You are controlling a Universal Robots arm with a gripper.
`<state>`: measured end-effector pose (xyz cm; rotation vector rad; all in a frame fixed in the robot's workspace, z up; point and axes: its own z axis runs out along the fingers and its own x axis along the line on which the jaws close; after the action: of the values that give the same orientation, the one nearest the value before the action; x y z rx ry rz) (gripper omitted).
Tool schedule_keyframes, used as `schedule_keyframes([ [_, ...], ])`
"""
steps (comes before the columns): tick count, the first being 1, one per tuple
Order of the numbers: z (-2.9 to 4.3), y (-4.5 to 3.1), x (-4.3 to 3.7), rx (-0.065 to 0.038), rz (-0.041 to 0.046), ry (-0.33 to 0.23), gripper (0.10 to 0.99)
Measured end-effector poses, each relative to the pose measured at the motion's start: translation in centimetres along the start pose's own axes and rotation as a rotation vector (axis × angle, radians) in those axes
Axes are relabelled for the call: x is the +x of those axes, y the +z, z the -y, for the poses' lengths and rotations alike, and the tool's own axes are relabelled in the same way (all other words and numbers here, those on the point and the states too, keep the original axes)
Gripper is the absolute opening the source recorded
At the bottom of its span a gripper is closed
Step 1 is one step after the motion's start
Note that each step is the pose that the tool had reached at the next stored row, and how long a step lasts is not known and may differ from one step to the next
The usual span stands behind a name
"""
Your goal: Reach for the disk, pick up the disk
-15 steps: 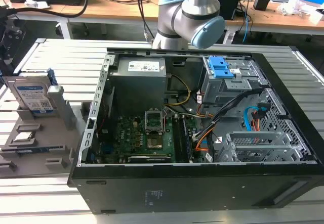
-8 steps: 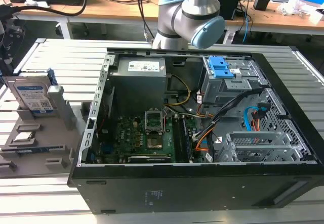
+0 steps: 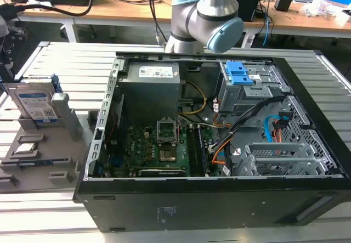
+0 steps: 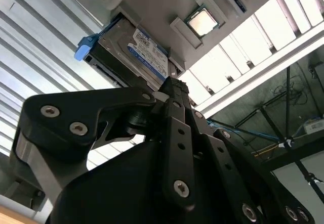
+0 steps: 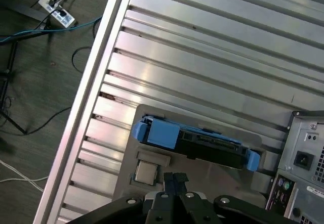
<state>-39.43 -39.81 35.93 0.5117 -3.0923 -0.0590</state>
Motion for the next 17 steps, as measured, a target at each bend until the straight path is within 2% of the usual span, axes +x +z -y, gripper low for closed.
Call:
schedule_keyframes([
  [12,0.00,0.00,0.00,0.000,-0.0054,-0.141,0.106],
  [17,0.00,0.00,0.00,0.000,-0.0094,-0.245,0.106],
])
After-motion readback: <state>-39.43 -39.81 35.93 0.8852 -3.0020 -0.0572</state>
